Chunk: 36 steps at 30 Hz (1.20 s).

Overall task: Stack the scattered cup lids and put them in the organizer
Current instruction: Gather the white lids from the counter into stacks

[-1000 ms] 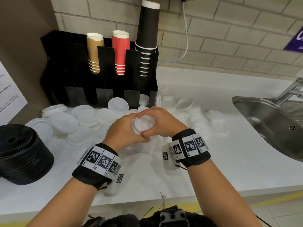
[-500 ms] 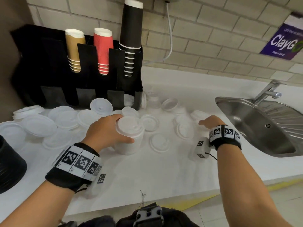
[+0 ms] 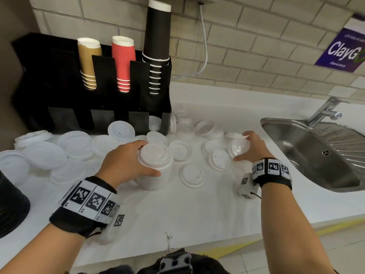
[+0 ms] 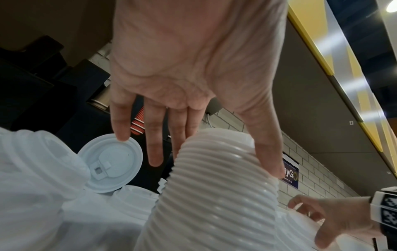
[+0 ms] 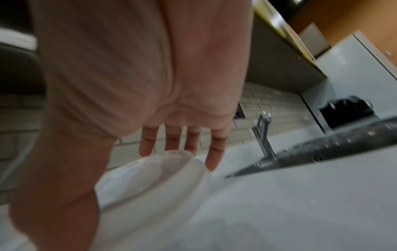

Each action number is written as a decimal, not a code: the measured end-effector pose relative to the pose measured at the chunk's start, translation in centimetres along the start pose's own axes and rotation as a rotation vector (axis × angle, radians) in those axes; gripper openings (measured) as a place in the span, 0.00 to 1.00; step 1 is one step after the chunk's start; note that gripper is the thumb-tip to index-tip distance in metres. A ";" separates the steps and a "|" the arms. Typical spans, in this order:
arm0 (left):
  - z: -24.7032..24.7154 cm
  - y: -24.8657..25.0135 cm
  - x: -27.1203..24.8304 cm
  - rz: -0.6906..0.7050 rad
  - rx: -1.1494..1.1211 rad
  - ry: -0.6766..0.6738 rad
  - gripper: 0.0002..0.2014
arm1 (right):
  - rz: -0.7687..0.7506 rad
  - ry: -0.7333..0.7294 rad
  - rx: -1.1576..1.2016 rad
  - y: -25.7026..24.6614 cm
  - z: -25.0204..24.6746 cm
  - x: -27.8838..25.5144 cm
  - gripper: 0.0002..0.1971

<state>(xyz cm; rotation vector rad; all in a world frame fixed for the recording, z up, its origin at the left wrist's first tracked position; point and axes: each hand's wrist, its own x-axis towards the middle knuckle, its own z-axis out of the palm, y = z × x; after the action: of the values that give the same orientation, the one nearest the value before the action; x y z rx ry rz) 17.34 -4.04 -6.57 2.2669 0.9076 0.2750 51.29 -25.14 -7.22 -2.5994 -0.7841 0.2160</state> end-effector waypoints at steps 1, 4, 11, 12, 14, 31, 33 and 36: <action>0.0 0.0 0.0 0.002 -0.002 0.000 0.35 | -0.036 0.026 0.014 -0.3 0.0 -0.4 0.49; 0.1 0.0 0.0 0.008 -0.015 0.002 0.35 | -0.105 0.053 0.050 -1.6 0.1 -1.8 0.47; 0.2 0.2 -0.2 0.018 0.026 0.018 0.35 | -0.256 -0.026 0.477 -7.9 1.1 -5.9 0.28; 0.2 0.2 -0.1 0.021 0.056 0.023 0.37 | -0.281 -0.069 0.542 -9.0 1.5 -6.5 0.25; 0.3 0.4 -0.2 0.023 0.074 0.026 0.38 | -0.339 -0.168 0.593 -11.3 2.4 -7.6 0.22; 0.8 0.3 -0.9 0.034 -0.143 0.079 0.69 | -0.661 -0.335 0.352 -19.0 5.7 -9.6 0.22; 0.8 0.3 -1.0 0.035 -0.149 0.076 0.69 | -0.673 -0.335 0.303 -19.2 5.8 -9.7 0.22; 0.8 0.3 -1.0 0.034 -0.156 0.074 0.68 | -0.685 -0.325 0.243 -19.4 5.8 -9.8 0.25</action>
<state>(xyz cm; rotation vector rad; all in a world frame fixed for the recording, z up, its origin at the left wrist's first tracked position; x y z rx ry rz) 17.11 -5.23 -6.93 2.1415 0.8550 0.4330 32.10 -13.98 -3.78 -1.9543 -1.5918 0.4912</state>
